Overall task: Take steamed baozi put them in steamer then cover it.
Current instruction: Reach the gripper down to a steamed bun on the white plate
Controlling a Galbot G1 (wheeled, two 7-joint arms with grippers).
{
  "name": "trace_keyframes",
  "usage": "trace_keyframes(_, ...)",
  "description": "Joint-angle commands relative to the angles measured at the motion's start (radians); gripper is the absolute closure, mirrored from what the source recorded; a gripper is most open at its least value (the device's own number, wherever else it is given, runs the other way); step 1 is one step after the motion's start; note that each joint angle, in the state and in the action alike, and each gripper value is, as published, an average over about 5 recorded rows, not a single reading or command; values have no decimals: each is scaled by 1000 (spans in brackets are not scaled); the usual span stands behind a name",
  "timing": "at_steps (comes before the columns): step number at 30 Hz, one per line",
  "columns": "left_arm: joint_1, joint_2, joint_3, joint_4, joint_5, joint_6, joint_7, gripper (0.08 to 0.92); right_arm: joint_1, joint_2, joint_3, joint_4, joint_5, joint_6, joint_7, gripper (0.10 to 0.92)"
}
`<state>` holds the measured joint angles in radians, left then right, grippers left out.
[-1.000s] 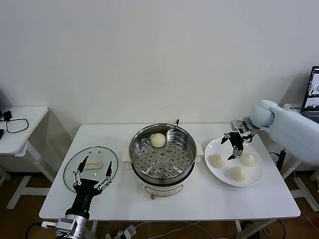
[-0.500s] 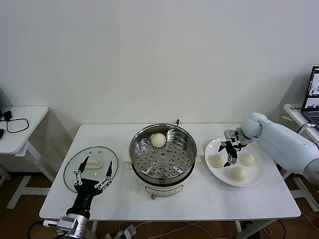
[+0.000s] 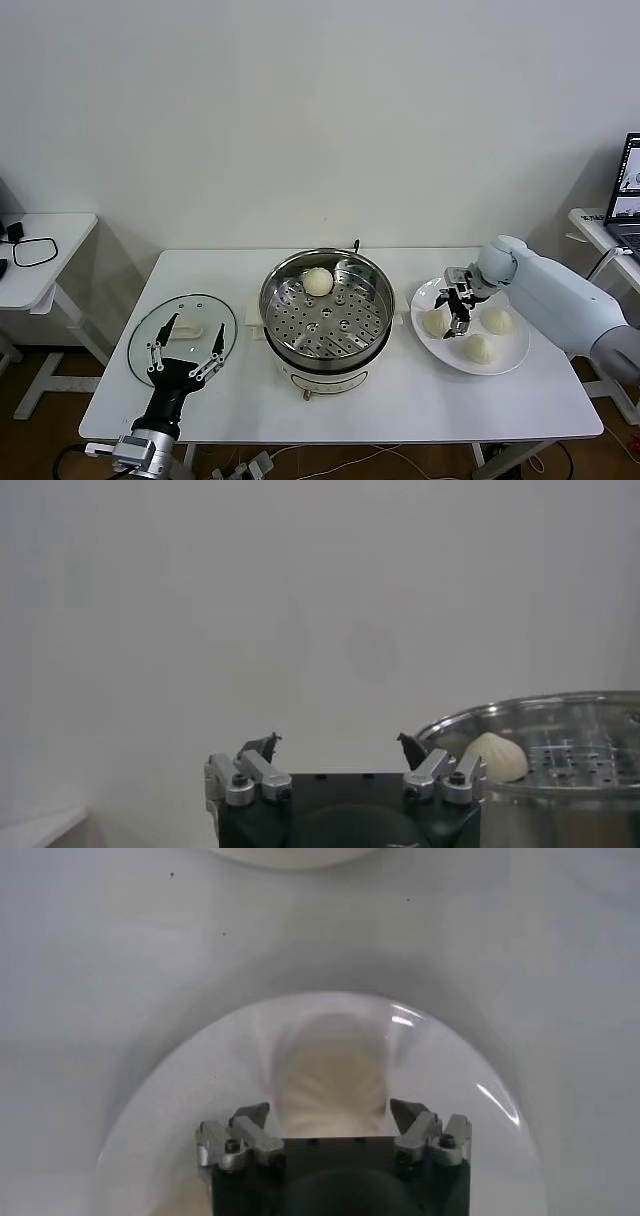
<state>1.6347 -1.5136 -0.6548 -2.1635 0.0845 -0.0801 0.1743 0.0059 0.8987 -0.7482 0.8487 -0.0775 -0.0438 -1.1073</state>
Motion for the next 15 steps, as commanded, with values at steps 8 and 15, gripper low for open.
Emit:
trace_keyframes(8, -3, 1, -1, 2, 0, -1, -1, 177, -14, 8, 21, -10, -16, -1, -9, 303)
trace_keyframes(15, -4, 0, 1, -2, 0, 0, -3, 177, -6, -8, 20, 9, -7, -5, -16, 324)
